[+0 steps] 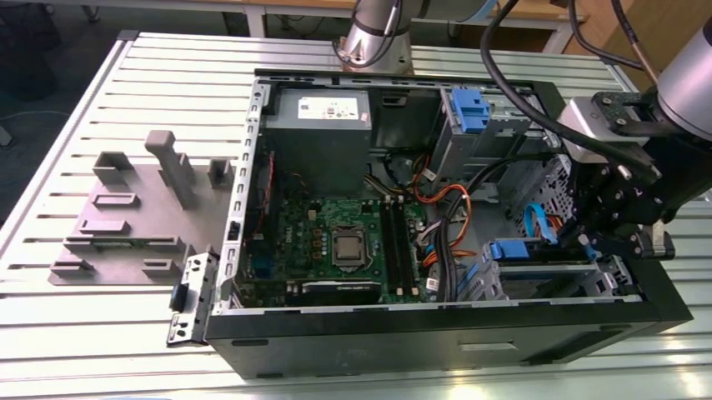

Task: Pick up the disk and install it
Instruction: 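Insert the second disk wire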

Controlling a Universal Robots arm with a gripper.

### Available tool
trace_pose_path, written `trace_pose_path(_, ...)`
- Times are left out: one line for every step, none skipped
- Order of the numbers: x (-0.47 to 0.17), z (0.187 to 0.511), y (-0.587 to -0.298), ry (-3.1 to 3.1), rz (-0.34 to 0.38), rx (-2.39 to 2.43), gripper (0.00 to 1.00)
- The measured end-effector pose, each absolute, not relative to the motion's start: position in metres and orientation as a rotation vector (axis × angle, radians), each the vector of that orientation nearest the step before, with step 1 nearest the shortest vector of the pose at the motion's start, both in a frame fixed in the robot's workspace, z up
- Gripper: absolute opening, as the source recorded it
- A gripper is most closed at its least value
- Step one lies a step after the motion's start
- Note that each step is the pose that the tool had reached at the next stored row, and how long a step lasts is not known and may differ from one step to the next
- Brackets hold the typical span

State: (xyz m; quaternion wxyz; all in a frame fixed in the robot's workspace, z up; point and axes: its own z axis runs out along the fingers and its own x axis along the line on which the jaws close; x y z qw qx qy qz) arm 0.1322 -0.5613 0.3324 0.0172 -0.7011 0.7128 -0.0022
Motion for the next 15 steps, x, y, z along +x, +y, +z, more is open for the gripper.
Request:
trace_pose_path(0.1322, 0.3323, -0.5613, 2.215, -0.007, -2.179, 0.17)
trace_pose_path(0.1322, 0.3322, -0.5614, 2.215, -0.007, -2.179, 0.17)
trace_pose_path(0.1322, 0.3318, -0.5613, 2.215, -0.007, -2.179, 0.17)
trace_pose_path(0.1322, 0.3313, -0.5614, 2.215, -0.007, -2.179, 0.17)
trace_pose_path(0.1322, 0.3310, -0.5614, 2.215, -0.007, -2.179, 0.17)
trace_pose_path(0.1322, 0.3309, -0.5614, 2.215, -0.007, -2.179, 0.17)
trace_pose_path(0.1322, 0.3308, -0.5614, 2.215, -0.007, -2.179, 0.17)
trace_pose_path(0.1322, 0.3307, -0.5613, 2.215, -0.006, -2.179, 0.17)
trace_pose_path(0.1322, 0.3307, -0.5613, 2.215, -0.006, -2.179, 0.17)
trace_pose_path(0.1322, 0.3310, -0.5613, 2.215, -0.006, -2.179, 0.17)
trace_pose_path(0.1322, 0.3316, -0.5613, 2.215, -0.005, -2.178, 0.17)
trace_pose_path(0.1322, 0.3325, -0.5613, 2.214, -0.004, -2.178, 0.17)
trace_pose_path(0.1322, 0.3335, -0.5613, 2.214, -0.004, -2.178, 0.17)
trace_pose_path(0.1322, 0.3345, -0.5613, 2.215, -0.005, -2.178, 0.17)
trace_pose_path(0.1322, 0.3351, -0.5613, 2.215, -0.006, -2.179, 0.17)
